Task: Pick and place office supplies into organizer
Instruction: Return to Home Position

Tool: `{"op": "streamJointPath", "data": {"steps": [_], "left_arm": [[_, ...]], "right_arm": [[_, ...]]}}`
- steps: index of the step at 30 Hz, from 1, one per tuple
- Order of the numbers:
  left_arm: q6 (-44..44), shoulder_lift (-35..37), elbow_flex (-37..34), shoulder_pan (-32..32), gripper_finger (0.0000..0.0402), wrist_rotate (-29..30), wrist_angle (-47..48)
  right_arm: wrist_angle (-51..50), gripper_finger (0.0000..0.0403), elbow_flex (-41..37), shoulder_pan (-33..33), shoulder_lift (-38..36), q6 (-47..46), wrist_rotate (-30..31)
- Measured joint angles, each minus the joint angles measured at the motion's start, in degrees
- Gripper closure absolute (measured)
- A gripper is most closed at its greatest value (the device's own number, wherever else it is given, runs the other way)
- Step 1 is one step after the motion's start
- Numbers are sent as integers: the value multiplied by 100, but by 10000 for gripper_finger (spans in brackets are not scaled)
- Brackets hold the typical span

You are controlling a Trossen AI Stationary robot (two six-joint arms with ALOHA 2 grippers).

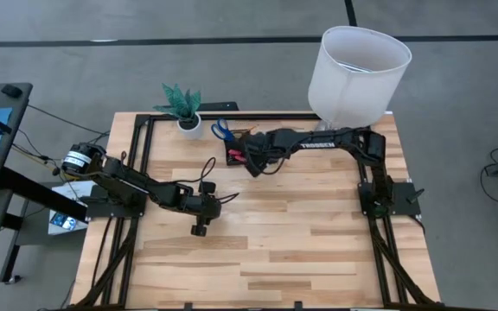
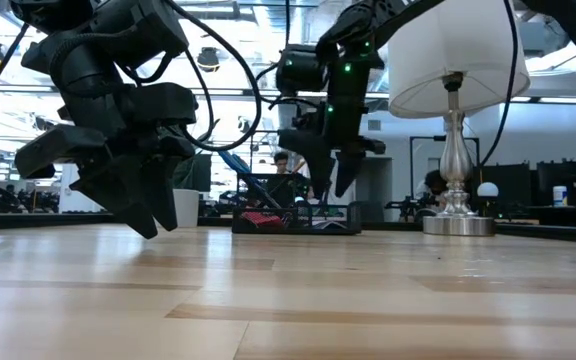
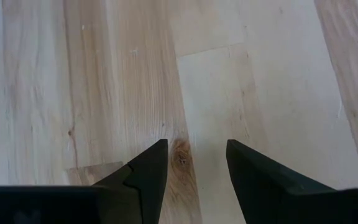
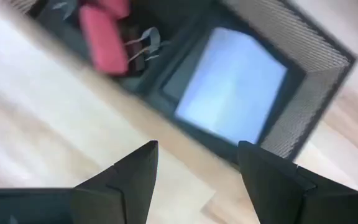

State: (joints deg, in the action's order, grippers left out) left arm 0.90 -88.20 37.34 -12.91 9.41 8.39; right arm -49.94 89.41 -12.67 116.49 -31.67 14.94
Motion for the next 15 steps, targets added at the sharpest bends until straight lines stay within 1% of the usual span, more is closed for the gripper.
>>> {"op": "streamJointPath", "data": {"steps": [2,4,7,9,12,13,15], "left_arm": [[97,0,0,12,243,2,5],[-122,0,0,12,243,4,58],[-189,8,0,18,243,136,49],[-198,15,0,19,243,346,-42],[-213,104,0,15,243,636,-185],[-223,163,0,5,243,642,-248],[-241,392,-2,-68,243,632,-332]], "right_arm": [[0,184,0,176,-11,221,15],[-3,184,0,411,-114,446,328],[-114,184,0,801,-415,515,1238],[-158,185,4,1092,-693,508,2013],[-191,186,1,1569,-1169,521,2989],[-160,185,4,1751,-1325,560,3221],[-47,185,-48,2133,-1632,840,3407]]}}
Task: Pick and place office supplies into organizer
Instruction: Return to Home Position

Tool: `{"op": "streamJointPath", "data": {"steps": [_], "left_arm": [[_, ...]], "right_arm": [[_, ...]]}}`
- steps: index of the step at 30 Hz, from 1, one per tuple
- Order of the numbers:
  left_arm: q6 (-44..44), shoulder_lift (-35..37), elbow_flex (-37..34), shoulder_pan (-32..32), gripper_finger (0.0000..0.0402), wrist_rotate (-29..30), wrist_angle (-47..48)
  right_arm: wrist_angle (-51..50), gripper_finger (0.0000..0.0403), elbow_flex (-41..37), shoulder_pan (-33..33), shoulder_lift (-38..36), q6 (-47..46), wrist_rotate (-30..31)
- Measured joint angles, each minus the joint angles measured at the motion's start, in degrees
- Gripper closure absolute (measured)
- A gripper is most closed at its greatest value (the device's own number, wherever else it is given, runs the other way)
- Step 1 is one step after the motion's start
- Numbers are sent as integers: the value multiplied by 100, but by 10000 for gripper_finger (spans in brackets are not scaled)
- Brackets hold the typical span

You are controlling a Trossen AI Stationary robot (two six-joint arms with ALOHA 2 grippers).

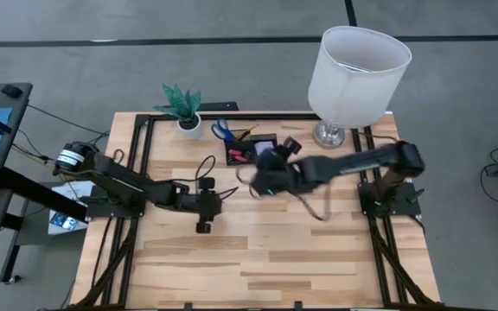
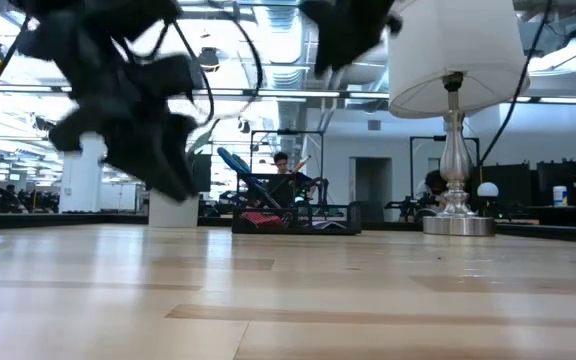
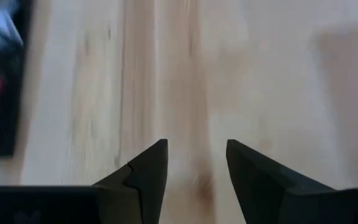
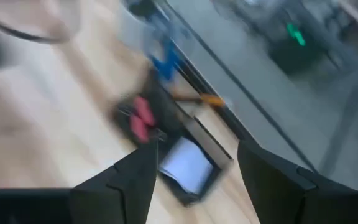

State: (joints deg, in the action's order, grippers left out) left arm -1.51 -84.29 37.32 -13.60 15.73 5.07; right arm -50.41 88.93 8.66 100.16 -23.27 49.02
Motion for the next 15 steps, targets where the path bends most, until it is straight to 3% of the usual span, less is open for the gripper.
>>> {"op": "streamJointPath", "data": {"steps": [4,8,11,15], "left_arm": [[24,854,-218,-220,243,251,-521],[59,2234,-1156,-361,243,610,-1823],[57,3334,-2079,-332,243,233,-2924],[-119,4404,-2874,-260,243,-74,-3132]], "right_arm": [[1107,186,-652,635,-723,814,-143],[2498,186,-1971,962,-1644,1136,-727],[3767,186,-3194,1012,-2394,1278,-1468],[5839,184,-4740,996,-3246,1720,-2679]]}}
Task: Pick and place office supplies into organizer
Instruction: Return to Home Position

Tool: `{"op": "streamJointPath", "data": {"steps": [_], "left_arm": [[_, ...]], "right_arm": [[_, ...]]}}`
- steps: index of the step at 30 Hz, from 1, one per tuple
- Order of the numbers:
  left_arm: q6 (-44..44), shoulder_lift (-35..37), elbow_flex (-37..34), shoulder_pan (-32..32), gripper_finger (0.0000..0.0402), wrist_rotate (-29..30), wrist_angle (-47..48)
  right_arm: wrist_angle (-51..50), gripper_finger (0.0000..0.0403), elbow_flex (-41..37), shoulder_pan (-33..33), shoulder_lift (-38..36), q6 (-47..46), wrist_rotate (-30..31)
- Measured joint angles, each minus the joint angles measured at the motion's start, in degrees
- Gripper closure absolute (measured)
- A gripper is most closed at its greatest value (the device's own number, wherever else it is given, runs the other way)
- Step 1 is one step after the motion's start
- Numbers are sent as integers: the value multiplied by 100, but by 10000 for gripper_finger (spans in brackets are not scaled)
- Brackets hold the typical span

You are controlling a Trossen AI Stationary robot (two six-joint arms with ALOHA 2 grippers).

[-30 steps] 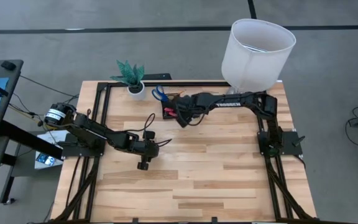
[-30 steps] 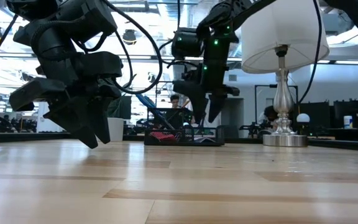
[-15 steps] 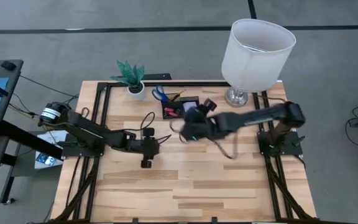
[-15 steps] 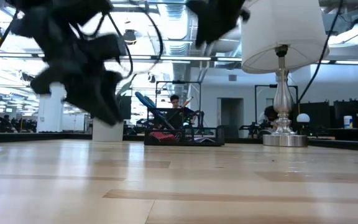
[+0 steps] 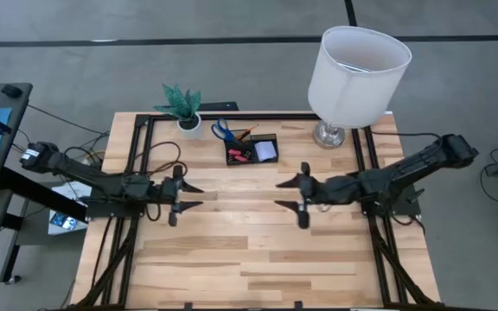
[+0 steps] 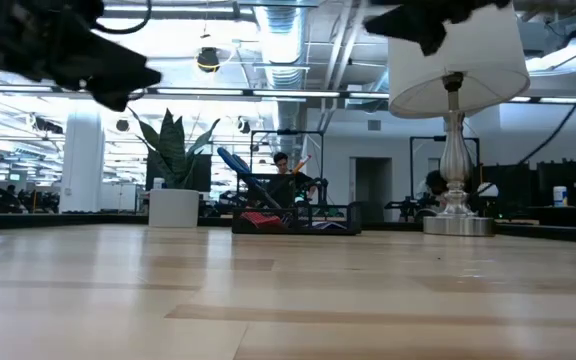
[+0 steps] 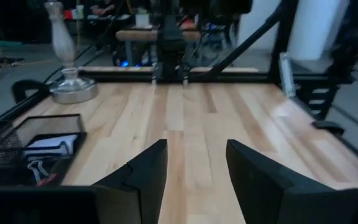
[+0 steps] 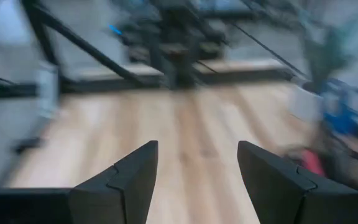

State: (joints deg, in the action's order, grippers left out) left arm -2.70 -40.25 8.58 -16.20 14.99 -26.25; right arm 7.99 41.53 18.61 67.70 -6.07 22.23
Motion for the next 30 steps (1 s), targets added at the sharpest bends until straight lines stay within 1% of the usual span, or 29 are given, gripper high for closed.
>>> {"op": "streamJointPath", "data": {"steps": [2,6,10,14,17,18,22,24,25,27,28,30], "left_arm": [[-26,283,-165,-9,243,-71,-14],[56,579,-365,-21,243,-221,-197],[-179,659,-574,-25,243,-278,-137],[-417,656,-798,-25,243,-272,-611],[-439,661,-796,-23,243,-269,-763],[-447,654,-796,-23,243,-269,-809],[-432,658,-796,-23,243,-131,-786],[-365,656,-796,-23,243,-71,-719],[-335,656,-796,-21,243,-61,-722],[-314,656,-796,-21,243,-53,-738],[-311,655,-797,-21,243,-25,-764],[-313,657,-798,-21,243,42,-848]], "right_arm": [[736,184,-614,10,-326,49,-293],[1351,184,-1675,71,-770,-303,-280],[2213,184,-2630,101,-954,-575,-305],[3696,184,-3550,92,-1016,-483,-304],[4708,184,-4130,92,-1005,-302,-489],[4737,184,-4111,90,-970,-257,-556],[4291,184,-4121,65,-1083,-104,-582],[4038,184,-4121,-60,-1141,-175,-553],[4119,184,-4121,-133,-1207,-186,-592],[4452,184,-4121,-225,-1385,-33,-933],[4451,184,-4121,-238,-1525,119,-1151],[4432,184,-4121,-236,-2011,455,-1496]]}}
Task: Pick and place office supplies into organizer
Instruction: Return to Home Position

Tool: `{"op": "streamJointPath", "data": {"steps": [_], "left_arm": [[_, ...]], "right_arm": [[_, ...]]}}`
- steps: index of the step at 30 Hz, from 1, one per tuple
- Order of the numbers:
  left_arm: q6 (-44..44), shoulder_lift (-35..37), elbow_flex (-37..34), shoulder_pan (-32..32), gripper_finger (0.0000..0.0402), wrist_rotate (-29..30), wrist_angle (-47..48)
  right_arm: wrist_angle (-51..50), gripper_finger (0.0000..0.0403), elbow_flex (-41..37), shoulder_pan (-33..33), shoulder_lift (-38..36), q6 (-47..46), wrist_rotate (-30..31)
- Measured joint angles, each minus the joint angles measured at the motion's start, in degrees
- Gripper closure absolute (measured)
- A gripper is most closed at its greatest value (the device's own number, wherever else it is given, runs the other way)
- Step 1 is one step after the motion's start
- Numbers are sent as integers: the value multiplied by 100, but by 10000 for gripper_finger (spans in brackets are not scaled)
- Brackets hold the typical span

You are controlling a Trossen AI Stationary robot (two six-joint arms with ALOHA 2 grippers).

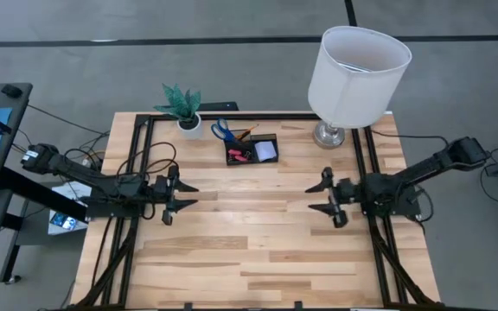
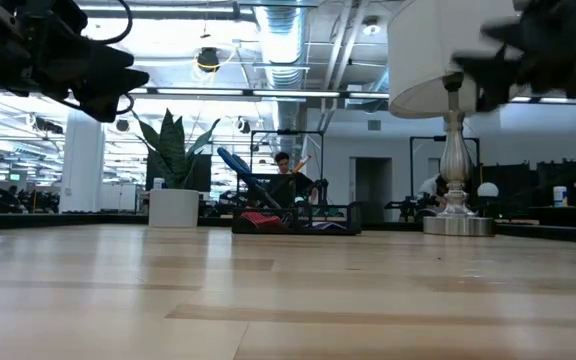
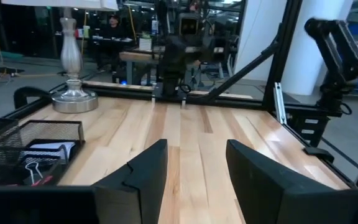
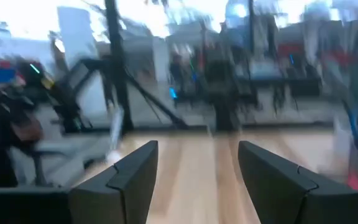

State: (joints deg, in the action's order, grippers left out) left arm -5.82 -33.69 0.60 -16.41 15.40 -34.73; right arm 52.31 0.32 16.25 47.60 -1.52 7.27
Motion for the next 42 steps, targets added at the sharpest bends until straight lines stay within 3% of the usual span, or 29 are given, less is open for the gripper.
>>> {"op": "streamJointPath", "data": {"steps": [7,10,16,23,30,42], "left_arm": [[0,-1,-2,1,243,95,38],[2,-1,-2,1,243,13,49],[8,-1,-2,1,243,-1,52],[37,-1,-4,-1,243,-1,118],[-57,-3,-7,1,243,-3,530],[205,-3,-9,1,243,-3,1031]], "right_arm": [[-2164,184,0,154,-2352,114,-106],[-2996,184,0,325,-3334,199,128],[-4372,184,0,589,-4454,161,469],[-4966,184,-1,765,-4690,440,520],[-4860,184,-2,646,-4416,329,1334],[-4852,184,-4,573,-4374,151,1364]]}}
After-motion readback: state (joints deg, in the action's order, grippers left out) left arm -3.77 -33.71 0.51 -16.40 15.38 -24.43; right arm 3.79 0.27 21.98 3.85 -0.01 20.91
